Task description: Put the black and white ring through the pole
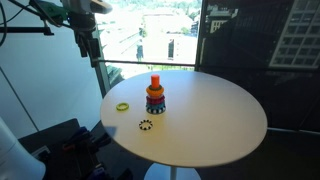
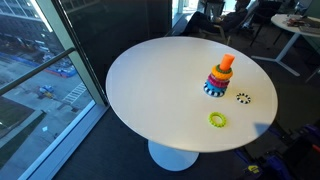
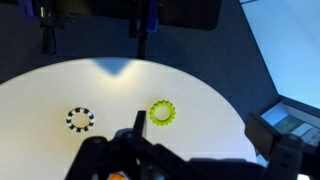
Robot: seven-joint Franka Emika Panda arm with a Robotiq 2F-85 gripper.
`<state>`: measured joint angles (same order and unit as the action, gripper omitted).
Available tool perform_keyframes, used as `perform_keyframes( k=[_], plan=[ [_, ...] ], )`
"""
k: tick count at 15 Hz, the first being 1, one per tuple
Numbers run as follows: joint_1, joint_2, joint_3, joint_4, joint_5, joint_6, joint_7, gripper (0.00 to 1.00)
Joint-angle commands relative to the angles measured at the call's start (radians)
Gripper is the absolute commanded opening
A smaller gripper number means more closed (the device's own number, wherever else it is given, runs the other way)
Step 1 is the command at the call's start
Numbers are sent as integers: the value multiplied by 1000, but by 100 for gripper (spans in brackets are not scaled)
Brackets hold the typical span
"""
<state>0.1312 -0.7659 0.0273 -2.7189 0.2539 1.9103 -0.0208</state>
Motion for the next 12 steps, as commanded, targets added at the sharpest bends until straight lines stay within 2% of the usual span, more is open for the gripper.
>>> perform_keyframes(
  k=[1, 12],
  plan=[
    [-34, 50, 11, 46, -14, 31, 22, 100],
    [-89, 218, 36, 98, -96, 211, 82, 100]
  ],
)
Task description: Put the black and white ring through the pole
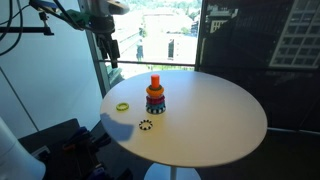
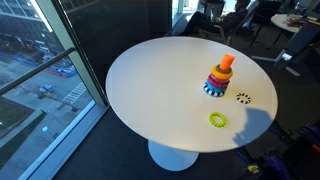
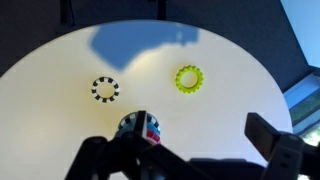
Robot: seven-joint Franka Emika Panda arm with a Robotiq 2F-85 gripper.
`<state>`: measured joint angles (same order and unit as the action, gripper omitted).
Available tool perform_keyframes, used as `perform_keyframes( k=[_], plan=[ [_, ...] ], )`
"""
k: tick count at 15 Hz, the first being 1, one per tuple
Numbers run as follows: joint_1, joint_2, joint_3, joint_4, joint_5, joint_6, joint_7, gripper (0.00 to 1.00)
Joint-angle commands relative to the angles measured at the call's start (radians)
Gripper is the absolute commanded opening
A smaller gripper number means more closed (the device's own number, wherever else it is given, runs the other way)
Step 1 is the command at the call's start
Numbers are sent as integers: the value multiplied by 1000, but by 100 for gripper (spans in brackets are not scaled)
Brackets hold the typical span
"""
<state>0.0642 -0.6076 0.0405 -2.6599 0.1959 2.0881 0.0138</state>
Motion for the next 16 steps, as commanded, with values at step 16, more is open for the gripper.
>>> perform_keyframes(
  k=[16],
  plan=[
    [-108, 354, 15, 62, -205, 223, 181, 100]
  ],
)
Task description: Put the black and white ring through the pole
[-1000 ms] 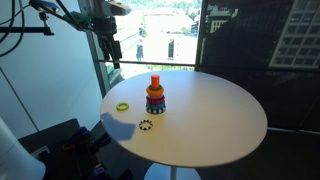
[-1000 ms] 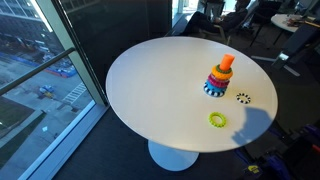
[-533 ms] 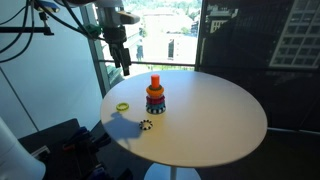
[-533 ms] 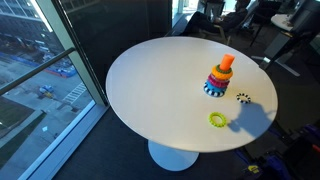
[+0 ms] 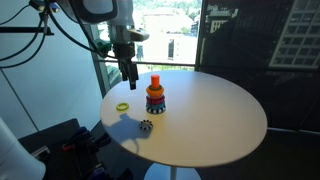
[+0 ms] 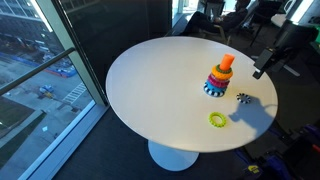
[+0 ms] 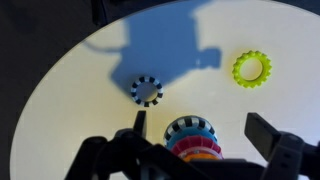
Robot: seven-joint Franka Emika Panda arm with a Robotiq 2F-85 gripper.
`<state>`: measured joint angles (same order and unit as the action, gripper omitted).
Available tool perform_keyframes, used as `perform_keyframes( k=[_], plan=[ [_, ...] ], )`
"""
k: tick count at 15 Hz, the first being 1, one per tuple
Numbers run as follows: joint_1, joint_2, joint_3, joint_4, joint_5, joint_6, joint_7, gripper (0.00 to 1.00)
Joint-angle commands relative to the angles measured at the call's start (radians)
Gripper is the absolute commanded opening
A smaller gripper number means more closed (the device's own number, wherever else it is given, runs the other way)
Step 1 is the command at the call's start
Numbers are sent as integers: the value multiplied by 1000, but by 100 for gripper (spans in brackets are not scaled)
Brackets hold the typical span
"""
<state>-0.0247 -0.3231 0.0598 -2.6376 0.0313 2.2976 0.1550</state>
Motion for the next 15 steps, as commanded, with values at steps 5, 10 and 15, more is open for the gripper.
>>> perform_keyframes(
  k=[5, 10, 15],
  plan=[
    [-25, 146, -25, 67, -53, 18, 51, 100],
    [-12, 126, -29, 36, -41, 21, 25, 100],
    [-24, 174, -36, 51, -55, 39, 43, 100]
  ],
)
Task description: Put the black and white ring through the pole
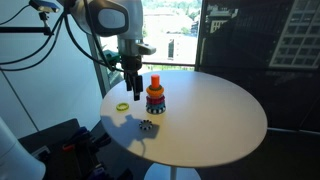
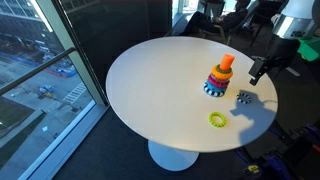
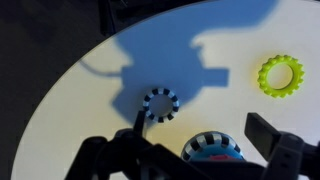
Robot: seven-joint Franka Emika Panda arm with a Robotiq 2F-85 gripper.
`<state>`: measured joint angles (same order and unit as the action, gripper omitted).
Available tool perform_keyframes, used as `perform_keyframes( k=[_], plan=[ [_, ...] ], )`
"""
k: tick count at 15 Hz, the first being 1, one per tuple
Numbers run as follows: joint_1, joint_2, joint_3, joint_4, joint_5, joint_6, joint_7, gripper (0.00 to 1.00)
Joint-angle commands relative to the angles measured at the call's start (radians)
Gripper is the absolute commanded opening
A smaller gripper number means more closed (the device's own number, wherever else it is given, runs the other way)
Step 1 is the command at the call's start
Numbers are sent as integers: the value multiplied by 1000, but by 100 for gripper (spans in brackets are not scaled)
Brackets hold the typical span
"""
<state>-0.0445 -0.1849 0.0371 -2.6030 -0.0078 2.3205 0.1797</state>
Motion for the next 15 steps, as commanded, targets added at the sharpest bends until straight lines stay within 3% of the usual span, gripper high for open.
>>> perform_keyframes(
  k=[1, 9, 15],
  plan=[
    [-5, 48, -19, 19, -15, 20, 14, 100],
    [-13, 159, -49, 21, -46, 129, 49, 100],
    [-4, 253, -71, 24, -129, 243, 152, 100]
  ],
)
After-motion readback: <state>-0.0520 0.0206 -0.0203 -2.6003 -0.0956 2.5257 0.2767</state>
